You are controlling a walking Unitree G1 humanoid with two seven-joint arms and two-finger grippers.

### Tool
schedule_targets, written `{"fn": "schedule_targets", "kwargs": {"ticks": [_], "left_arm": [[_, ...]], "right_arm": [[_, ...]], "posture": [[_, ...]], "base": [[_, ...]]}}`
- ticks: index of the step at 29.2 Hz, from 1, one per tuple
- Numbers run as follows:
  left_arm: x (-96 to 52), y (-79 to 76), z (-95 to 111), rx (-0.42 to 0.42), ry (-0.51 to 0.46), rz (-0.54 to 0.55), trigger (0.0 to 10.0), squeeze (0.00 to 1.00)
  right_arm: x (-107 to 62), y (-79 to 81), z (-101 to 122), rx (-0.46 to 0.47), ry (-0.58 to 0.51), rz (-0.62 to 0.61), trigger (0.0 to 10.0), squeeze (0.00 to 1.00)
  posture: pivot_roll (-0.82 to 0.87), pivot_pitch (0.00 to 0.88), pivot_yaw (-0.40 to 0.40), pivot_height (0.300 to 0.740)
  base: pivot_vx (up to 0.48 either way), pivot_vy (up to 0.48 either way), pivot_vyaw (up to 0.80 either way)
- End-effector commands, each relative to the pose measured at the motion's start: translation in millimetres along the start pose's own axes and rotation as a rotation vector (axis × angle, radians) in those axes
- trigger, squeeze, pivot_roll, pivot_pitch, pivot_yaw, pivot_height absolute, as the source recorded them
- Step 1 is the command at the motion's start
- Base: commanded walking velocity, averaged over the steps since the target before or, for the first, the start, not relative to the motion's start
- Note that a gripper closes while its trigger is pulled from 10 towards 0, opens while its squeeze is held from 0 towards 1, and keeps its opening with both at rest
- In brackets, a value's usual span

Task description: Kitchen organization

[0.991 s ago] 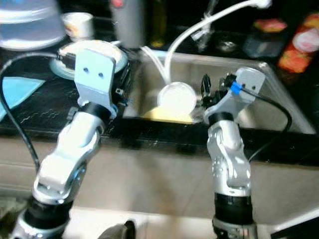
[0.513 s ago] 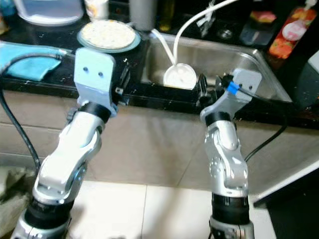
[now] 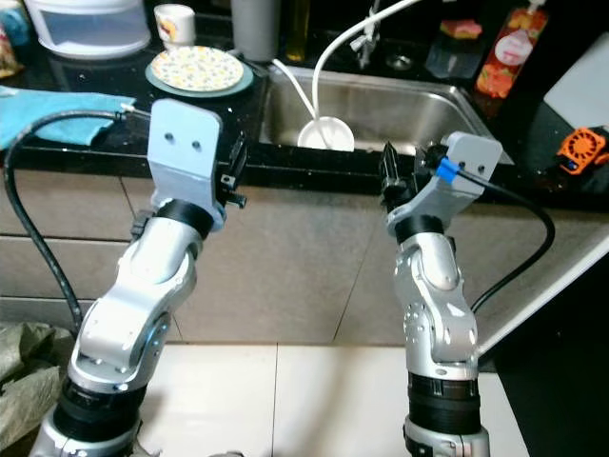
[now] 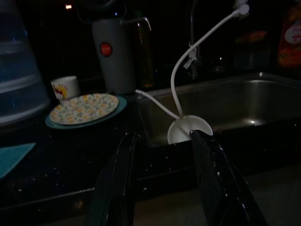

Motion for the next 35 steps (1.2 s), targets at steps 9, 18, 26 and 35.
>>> {"fn": "schedule_targets", "kwargs": {"ticks": [9, 18, 26, 35], "left_arm": [[-4.5, 0.9, -30, 0.008, 0.133, 0.023, 10.0, 0.00], [-23.5, -0.6, -73, 0.109, 0.189, -0.003, 10.0, 0.00], [-33.2, -0.1, -108, 0.155, 0.304, -0.040, 10.0, 0.00], [-32.2, 2.6, -120, 0.176, 0.307, -0.075, 10.0, 0.00]], "right_arm": [[-2.1, -3.5, -1, -0.003, -0.001, -0.007, 10.0, 0.00], [-17.6, -9.6, -29, -0.069, 0.085, -0.009, 10.0, 0.00], [-29.9, -22.5, -38, -0.110, 0.116, -0.090, 10.0, 0.00], [-32.8, -26.1, -45, -0.122, 0.142, -0.113, 10.0, 0.00]], "posture": [[0.27, 0.063, -0.091, 0.740], [0.26, 0.070, -0.095, 0.740], [0.25, 0.085, -0.108, 0.740], [0.22, 0.102, -0.121, 0.740]], "base": [[0.000, 0.000, 0.00], [0.000, 0.000, 0.00], [0.000, 0.000, 0.00], [0.000, 0.000, 0.00]]}}
Point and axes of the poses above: a point about 5 cm out from each wrist's last joint towards the gripper, its own x axis pointing out of the wrist towards the gripper, its own z axis along the axis of the wrist's last joint, y = z × x, the point moved 2 cm from there along x, pointing out of the wrist towards the gripper, and after that the axes turned 2 degrees about x, right-handed, at the moved point
